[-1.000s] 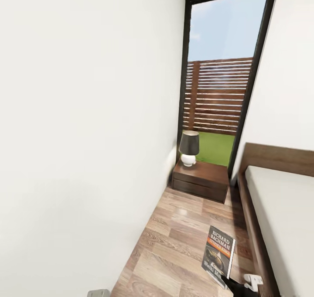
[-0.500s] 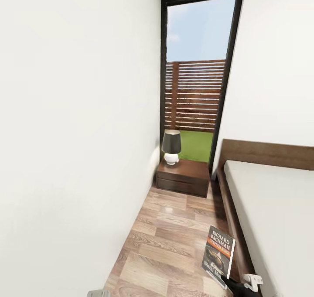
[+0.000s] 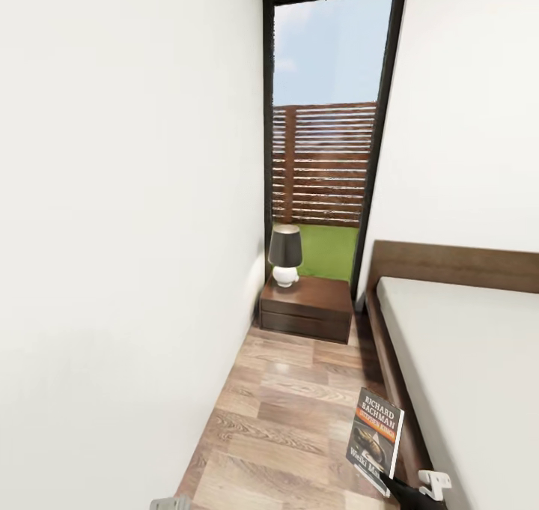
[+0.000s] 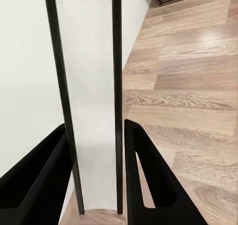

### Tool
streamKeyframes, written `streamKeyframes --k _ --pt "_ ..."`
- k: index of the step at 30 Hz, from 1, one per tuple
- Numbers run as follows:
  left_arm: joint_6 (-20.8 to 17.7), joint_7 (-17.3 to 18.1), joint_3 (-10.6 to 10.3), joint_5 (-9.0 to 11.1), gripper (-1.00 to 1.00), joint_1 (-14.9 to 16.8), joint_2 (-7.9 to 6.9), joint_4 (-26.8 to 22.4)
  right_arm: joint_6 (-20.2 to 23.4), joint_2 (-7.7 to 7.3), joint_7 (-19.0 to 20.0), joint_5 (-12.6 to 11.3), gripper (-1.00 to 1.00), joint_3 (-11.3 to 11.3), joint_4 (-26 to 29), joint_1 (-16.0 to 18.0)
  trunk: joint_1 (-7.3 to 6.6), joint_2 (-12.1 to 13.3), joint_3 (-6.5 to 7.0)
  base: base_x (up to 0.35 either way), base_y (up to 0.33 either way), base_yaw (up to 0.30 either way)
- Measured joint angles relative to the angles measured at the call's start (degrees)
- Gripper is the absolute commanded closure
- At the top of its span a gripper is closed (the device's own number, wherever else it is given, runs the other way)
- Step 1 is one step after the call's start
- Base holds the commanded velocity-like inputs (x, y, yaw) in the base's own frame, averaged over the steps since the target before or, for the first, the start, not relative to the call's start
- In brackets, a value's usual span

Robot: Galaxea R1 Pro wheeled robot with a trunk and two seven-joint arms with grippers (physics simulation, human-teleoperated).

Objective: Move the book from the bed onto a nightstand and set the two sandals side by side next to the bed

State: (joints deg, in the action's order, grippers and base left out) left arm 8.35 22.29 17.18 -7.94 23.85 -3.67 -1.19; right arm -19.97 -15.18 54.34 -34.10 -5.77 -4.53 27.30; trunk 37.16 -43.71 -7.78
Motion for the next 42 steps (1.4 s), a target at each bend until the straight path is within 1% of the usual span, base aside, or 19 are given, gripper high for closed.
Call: streamKeyframes --k 6,11,25,32,42 --pt "0.0 0.0 0.0 0.0 -1.0 0.0 0.0 0.0 0.0 -0.02 0.0 0.0 1.0 -0.1 0.0 0.0 0.0 0.0 0.0 0.325 0.0 -0.013" --pt "0.0 0.0 0.0 0.0 -1.0 0.0 0.01 0.0 0.0 -0.01 0.1 0.0 1.0 -0.1 0.0 0.0 0.0 0.0 -0.05 0.266 0.0 -0.176" --pt "0.0 0.0 0.0 0.0 -1.0 0.0 0.01 0.0 0.0 -0.01 0.0 0.0 1.0 0.0 0.0 0.0 0.03 0.0 -0.38 0.033 0.0 -0.245" --pt "0.0 0.0 0.0 0.0 -1.0 0.0 0.0 0.0 0.0 -0.03 0.0 0.0 1.0 0.0 0.0 0.0 0.02 0.0 -0.41 0.086 0.0 -0.036" --pt "0.0 0.0 0.0 -0.1 -1.0 0.0 0.0 0.0 0.0 0.01 0.0 0.0 1.0 0.0 0.0 0.0 0.0 0.0 -0.41 0.305 0.0 -0.001"
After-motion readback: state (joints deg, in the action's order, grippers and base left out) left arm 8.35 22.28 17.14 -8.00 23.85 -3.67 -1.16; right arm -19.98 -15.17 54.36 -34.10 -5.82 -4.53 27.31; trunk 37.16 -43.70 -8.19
